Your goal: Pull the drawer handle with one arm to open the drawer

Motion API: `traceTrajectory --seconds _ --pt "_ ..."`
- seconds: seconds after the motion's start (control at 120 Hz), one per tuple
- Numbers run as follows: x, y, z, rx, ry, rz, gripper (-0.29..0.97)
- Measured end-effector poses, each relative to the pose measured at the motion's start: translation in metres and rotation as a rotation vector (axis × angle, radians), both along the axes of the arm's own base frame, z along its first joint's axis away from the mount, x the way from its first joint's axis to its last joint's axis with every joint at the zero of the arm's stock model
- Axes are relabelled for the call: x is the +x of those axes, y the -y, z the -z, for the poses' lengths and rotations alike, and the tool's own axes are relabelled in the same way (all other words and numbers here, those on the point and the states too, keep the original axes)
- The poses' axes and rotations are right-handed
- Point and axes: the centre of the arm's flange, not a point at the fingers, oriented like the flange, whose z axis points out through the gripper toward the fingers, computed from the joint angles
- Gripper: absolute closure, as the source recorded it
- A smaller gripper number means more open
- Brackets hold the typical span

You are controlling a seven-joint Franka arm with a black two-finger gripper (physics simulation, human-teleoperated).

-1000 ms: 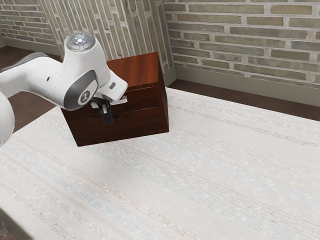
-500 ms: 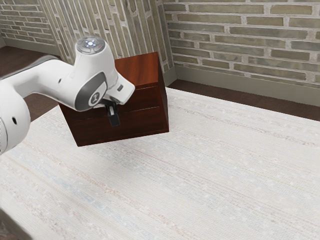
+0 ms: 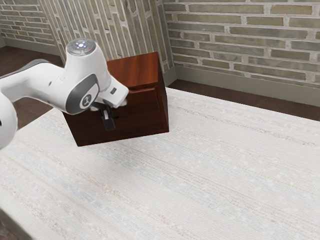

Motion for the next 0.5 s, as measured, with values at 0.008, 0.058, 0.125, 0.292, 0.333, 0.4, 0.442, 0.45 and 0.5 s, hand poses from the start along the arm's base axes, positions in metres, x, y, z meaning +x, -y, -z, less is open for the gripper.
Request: traceTrajectory --seconds 0.008,0.058,0.125,0.292,0.333,0.4,0.442,0.45,0.5 --pt "-0.001 0.0 0.0 -0.001 0.0 0.0 0.05" --pt "-0.005 0.002 -0.003 -0.008 0.002 0.003 0.06" --pt "-0.013 0.003 -0.007 -0.018 0.006 0.006 0.07" --pt "-0.03 0.003 -0.008 -0.041 0.004 0.007 0.03" --pt "-0.032 0.005 -0.009 -0.044 0.005 0.01 0.03" --pt "-0.037 0.009 -0.01 -0.051 0.005 0.018 0.04" --pt "-0.041 0.012 -0.012 -0.057 0.007 0.022 0.04" --pt "-0.042 0.012 -0.012 -0.058 0.007 0.023 0.04" --pt "-0.047 0.015 -0.013 -0.064 0.008 0.029 0.04"
